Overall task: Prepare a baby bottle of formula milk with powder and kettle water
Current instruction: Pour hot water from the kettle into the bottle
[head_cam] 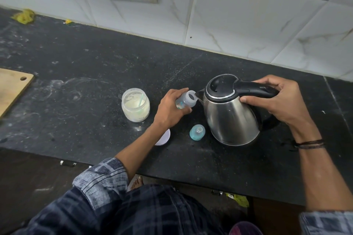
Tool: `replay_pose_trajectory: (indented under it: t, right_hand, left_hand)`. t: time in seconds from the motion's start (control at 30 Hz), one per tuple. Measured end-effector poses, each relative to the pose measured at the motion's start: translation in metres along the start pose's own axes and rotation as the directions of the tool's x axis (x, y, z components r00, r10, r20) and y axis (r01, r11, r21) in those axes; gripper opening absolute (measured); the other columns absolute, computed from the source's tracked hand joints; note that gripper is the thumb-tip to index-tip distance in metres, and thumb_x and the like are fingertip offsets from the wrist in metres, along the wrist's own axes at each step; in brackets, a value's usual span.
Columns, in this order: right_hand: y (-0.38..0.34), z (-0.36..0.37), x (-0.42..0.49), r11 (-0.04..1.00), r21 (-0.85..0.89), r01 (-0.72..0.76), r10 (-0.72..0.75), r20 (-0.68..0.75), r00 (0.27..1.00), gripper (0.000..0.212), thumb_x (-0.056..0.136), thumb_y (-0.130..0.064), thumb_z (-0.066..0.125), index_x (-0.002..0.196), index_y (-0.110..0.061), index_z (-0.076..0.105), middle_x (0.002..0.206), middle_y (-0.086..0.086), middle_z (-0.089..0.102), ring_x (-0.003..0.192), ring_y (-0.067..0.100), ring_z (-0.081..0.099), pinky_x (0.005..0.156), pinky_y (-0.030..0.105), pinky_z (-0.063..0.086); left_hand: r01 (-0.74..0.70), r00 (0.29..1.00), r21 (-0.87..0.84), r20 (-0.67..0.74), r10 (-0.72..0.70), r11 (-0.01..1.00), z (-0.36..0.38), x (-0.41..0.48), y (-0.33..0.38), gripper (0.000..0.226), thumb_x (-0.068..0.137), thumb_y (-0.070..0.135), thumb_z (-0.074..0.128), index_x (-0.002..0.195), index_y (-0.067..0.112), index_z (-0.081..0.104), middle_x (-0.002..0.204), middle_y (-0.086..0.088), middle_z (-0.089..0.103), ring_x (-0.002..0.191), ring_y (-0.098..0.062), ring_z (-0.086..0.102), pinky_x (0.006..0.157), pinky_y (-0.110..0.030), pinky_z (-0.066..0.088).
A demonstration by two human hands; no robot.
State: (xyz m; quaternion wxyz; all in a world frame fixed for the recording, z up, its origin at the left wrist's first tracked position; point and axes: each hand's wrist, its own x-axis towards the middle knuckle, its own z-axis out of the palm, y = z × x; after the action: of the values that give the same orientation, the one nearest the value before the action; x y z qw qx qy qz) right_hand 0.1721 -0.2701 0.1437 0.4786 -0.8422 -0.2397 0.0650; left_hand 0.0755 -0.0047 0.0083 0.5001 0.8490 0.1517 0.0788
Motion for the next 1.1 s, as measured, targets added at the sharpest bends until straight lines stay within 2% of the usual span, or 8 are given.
replay_pose_trajectory:
  t: [0.13, 0.3, 0.4, 0.77, 0.93, 1.1]
  right_hand:
    - [-0.0018, 0.0012, 0.0003, 1.0, -0.006, 0.012, -0.012, 0.01, 1.0, 0.04, 0.058, -0.03, 0.094, 0.092, -0.019, 0.075, 0.084, -0.013, 0.077, 0.067, -0.001, 0.065, 0.063, 0.012, 0.049]
    - [-0.0024, 0.0014, 0.0022, 1.0, -0.024, 0.008, -0.008, 0.008, 1.0, 0.043, 0.058, -0.033, 0.095, 0.094, -0.018, 0.076, 0.092, -0.002, 0.078, 0.079, 0.011, 0.07, 0.075, 0.028, 0.056]
    - [-0.0033, 0.0022, 0.0025, 1.0, -0.028, 0.007, -0.007, 0.006, 1.0, 0.043, 0.058, -0.034, 0.095, 0.094, -0.018, 0.076, 0.092, -0.002, 0.078, 0.079, 0.011, 0.07, 0.077, 0.031, 0.056]
    - [-0.0045, 0.0034, 0.0047, 0.999, -0.047, -0.003, 0.004, 0.01, 1.0, 0.042, 0.058, -0.035, 0.095, 0.092, -0.022, 0.076, 0.091, -0.005, 0.078, 0.079, 0.01, 0.07, 0.078, 0.031, 0.056]
    - [-0.0056, 0.0049, 0.005, 0.999, -0.032, 0.016, -0.015, 0.026, 1.0, 0.04, 0.058, -0.033, 0.094, 0.092, -0.023, 0.075, 0.091, -0.008, 0.078, 0.078, 0.005, 0.07, 0.074, 0.019, 0.055]
    - [-0.0055, 0.0049, 0.0052, 0.999, -0.026, 0.024, -0.023, 0.027, 0.999, 0.039, 0.058, -0.032, 0.094, 0.09, -0.025, 0.074, 0.09, -0.011, 0.078, 0.076, 0.002, 0.069, 0.072, 0.016, 0.054]
  left_hand:
    - [0.005, 1.0, 0.005, 0.002, -0.005, 1.0, -0.0004, -0.0002, -0.0008, 0.072, 0.078, 0.017, 0.088, 0.144, 0.023, 0.059, 0.129, 0.0, 0.059, 0.118, -0.018, 0.058, 0.104, -0.034, 0.046]
    - [0.007, 1.0, 0.007, 0.002, -0.007, 1.0, -0.0013, 0.0003, -0.002, 0.072, 0.078, 0.017, 0.088, 0.144, 0.024, 0.059, 0.129, 0.0, 0.059, 0.117, -0.017, 0.057, 0.103, -0.032, 0.045]
    - [0.007, 1.0, 0.01, 0.002, -0.007, 1.0, -0.0016, 0.0002, -0.0021, 0.071, 0.079, 0.017, 0.087, 0.144, 0.023, 0.059, 0.131, -0.001, 0.059, 0.118, -0.017, 0.057, 0.103, -0.031, 0.044]
    - [0.016, 1.0, -0.005, -0.004, -0.016, 1.0, -0.0025, -0.0006, -0.0033, 0.072, 0.078, 0.016, 0.088, 0.143, 0.023, 0.059, 0.13, 0.0, 0.059, 0.117, -0.017, 0.058, 0.104, -0.034, 0.046]
    - [0.017, 1.0, -0.016, -0.008, -0.017, 1.0, -0.0028, -0.0018, -0.0039, 0.071, 0.078, 0.016, 0.088, 0.142, 0.024, 0.06, 0.129, 0.001, 0.059, 0.116, -0.016, 0.057, 0.105, -0.036, 0.047]
    - [0.027, 1.0, -0.024, -0.007, -0.028, 0.999, -0.0022, -0.0017, -0.0047, 0.071, 0.077, 0.017, 0.088, 0.142, 0.024, 0.06, 0.13, 0.001, 0.059, 0.118, -0.018, 0.058, 0.107, -0.041, 0.048]
